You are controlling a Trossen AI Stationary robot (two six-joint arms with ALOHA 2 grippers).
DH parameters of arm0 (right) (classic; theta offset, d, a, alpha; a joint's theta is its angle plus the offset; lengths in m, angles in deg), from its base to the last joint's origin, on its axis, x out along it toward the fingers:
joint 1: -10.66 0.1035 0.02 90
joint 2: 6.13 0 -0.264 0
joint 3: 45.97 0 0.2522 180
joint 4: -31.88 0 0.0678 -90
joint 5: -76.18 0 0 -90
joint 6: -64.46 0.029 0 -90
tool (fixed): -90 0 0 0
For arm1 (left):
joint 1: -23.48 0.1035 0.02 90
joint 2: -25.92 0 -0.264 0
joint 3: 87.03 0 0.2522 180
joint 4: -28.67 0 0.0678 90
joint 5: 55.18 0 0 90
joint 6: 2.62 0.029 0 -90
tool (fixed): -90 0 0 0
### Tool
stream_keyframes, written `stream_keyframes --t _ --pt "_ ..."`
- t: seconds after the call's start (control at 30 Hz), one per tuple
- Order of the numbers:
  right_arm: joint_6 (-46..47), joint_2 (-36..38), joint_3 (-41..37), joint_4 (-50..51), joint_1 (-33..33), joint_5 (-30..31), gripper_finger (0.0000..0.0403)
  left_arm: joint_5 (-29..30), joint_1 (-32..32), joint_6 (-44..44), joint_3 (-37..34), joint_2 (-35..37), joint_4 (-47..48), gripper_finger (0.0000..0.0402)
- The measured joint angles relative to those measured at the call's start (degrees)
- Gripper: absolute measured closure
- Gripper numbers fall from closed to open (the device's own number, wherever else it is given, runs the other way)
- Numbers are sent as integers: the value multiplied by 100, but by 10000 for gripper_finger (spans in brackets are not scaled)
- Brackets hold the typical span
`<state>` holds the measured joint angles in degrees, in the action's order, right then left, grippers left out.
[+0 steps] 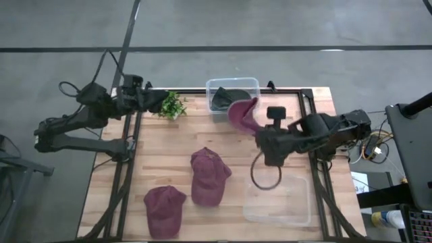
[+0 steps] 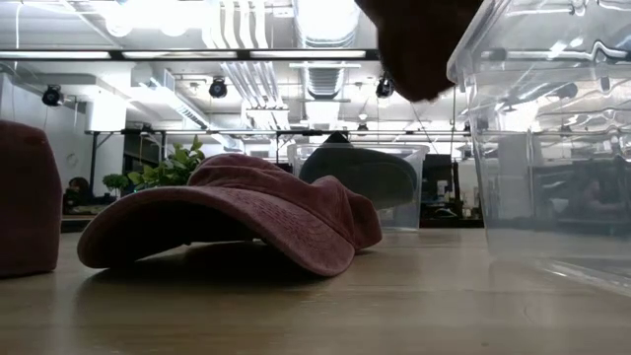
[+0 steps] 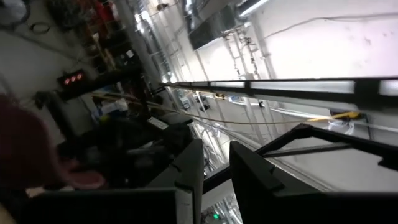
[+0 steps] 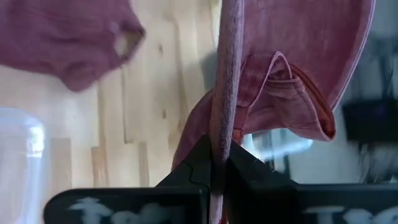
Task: Pick & Place hat
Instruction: Put the maroon cap into the bottom transparent bin
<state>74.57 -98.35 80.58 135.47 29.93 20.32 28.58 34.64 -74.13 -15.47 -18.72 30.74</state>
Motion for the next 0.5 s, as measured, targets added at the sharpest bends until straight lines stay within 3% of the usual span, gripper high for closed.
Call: stream_keyframes --t 0.27,0.5 --pt "-1118 -690 940 -9 454 512 392 -143 -22 -1768 2 -449 1043 330" --pt "-2086 -1295 1353 -17 487 812 392 -966 -46 -2164 2 -1071 1045 322"
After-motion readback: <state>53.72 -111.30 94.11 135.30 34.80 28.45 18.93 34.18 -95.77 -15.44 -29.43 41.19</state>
